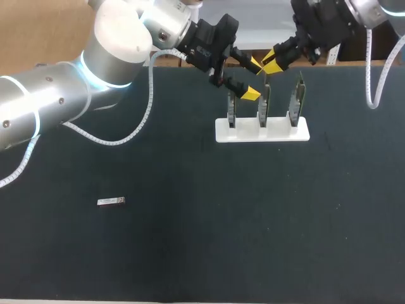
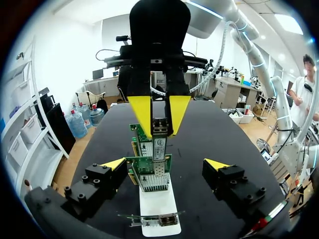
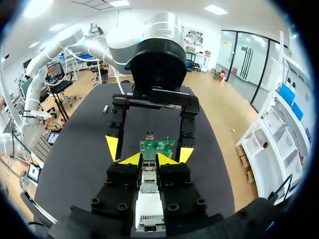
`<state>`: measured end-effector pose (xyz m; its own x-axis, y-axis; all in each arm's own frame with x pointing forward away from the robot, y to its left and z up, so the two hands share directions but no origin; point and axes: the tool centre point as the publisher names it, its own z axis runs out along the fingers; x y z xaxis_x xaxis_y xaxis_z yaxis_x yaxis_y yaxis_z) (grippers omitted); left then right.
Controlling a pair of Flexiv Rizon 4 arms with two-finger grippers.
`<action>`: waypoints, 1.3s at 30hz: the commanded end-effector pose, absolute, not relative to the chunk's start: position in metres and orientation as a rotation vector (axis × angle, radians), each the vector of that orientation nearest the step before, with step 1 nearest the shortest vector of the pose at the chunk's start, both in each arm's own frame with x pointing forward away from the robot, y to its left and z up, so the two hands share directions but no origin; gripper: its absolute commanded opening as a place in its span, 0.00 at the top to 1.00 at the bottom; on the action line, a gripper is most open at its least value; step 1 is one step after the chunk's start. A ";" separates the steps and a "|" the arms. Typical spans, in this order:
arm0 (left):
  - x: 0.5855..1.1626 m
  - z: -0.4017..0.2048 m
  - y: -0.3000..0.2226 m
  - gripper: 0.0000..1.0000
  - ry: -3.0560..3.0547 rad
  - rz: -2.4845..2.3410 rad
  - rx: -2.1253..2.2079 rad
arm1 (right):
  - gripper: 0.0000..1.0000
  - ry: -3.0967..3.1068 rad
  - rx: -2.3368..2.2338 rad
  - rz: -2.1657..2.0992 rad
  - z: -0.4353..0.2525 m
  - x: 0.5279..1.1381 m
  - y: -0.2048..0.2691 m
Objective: Pick up the optical module with the left hand, and insert it into the network port with the right hand.
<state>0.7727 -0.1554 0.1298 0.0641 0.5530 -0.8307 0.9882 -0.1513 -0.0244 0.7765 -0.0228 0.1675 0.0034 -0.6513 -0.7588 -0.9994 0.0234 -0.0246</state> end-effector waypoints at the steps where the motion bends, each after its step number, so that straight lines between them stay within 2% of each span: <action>1: 0.775 0.130 -0.156 0.00 1.537 -0.970 1.773 | 1.00 1.699 -1.682 0.742 0.171 0.775 -0.023; 39: 0.775 0.130 -0.156 0.00 1.537 -0.970 1.773 | 1.00 1.699 -1.684 0.743 0.172 0.774 -0.024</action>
